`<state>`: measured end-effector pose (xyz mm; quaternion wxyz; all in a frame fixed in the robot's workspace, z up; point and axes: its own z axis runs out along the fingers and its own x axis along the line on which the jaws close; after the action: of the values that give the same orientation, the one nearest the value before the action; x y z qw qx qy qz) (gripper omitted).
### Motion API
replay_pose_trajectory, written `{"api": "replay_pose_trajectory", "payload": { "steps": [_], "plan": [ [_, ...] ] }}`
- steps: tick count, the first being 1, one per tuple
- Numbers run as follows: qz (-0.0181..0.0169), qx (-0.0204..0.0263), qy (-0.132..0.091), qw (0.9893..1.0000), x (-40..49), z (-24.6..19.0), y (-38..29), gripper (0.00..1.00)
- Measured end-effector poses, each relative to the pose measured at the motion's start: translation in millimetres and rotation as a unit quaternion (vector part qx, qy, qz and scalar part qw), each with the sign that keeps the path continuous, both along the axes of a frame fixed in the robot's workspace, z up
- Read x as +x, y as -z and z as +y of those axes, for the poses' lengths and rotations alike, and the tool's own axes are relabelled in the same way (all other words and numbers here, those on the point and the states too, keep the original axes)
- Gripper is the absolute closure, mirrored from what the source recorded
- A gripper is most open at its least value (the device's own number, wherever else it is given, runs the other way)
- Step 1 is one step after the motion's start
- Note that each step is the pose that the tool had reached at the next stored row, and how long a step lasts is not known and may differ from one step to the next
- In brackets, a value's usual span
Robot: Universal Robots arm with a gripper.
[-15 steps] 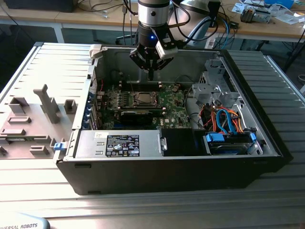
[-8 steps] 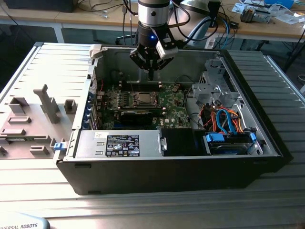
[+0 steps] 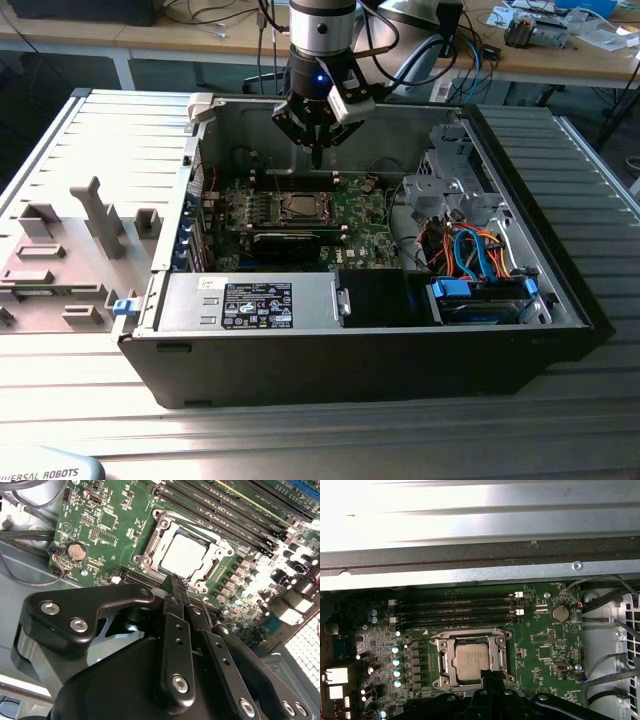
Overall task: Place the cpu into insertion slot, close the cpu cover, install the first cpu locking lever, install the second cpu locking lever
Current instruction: 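Install the first cpu locking lever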
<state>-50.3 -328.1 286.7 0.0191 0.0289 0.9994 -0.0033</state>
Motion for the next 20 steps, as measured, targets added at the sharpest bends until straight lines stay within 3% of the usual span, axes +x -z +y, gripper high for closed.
{"api": "replay_pose_trajectory", "payload": {
  "steps": [20],
  "plan": [
    [0.0,0.0,-0.013,0.9999,0.0,0.0,0.0,0.89]
  ]
}}
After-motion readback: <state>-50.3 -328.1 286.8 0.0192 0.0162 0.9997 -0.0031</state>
